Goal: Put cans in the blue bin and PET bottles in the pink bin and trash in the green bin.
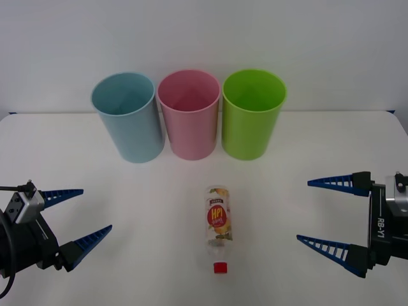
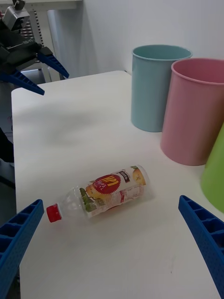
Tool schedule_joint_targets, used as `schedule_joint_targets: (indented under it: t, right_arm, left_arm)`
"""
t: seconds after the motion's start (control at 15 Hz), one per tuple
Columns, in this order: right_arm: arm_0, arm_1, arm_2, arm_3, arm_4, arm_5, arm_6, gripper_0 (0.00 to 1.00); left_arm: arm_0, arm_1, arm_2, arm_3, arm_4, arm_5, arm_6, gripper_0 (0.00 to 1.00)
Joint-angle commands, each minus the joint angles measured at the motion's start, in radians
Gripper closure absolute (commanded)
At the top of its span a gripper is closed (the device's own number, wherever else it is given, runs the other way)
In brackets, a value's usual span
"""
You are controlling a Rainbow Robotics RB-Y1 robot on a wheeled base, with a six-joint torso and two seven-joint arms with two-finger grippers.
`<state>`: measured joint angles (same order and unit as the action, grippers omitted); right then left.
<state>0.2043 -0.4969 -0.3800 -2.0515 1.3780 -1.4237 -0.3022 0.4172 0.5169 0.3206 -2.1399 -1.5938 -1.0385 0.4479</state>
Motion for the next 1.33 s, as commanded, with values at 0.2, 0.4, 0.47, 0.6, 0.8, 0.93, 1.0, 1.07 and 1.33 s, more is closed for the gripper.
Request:
schedule_joint_targets:
  t: [0.2, 0.4, 0.47, 0.6, 0.8, 0.93, 1.0, 1.07, 1.33]
  right_arm:
    - [0.072, -0.002, -0.048, -0.099, 0.004, 0.008, -0.124, 0.00]
    - [0.112, -0.002, -0.060, -0.151, 0.038, 0.026, -0.210, 0.00]
    - [0.119, -0.002, -0.060, -0.165, 0.055, 0.035, -0.236, 0.00]
    - [0.132, -0.002, -0.059, -0.190, 0.101, 0.060, -0.305, 0.00]
    - [0.147, 0.000, -0.048, -0.254, 0.194, 0.097, -0.446, 0.00]
    - [0.147, 0.000, -0.023, -0.279, 0.256, 0.120, -0.525, 0.00]
    - [0.142, 0.000, -0.007, -0.299, 0.303, 0.129, -0.580, 0.00]
    - [0.141, 0.000, 0.006, -0.305, 0.329, 0.132, -0.615, 0.00]
    - [0.118, 0.000, 0.081, -0.303, 0.461, 0.154, -0.788, 0.00]
  left_arm:
    - [0.000, 0.000, 0.000, 0.000, 0.000, 0.000, 0.000, 0.00]
    - [0.000, 0.000, 0.000, 0.000, 0.000, 0.000, 0.000, 0.00]
    - [0.000, 0.000, 0.000, 0.000, 0.000, 0.000, 0.000, 0.00]
    - [0.000, 0.000, 0.000, 0.000, 0.000, 0.000, 0.000, 0.00]
    - [0.000, 0.000, 0.000, 0.000, 0.000, 0.000, 0.000, 0.00]
    - [0.000, 0.000, 0.000, 0.000, 0.000, 0.000, 0.000, 0.00]
    - [0.000, 0.000, 0.000, 0.000, 0.000, 0.000, 0.000, 0.00]
    - [0.000, 0.000, 0.000, 0.000, 0.000, 0.000, 0.000, 0.00]
    - [0.000, 0.000, 0.000, 0.000, 0.000, 0.000, 0.000, 0.00]
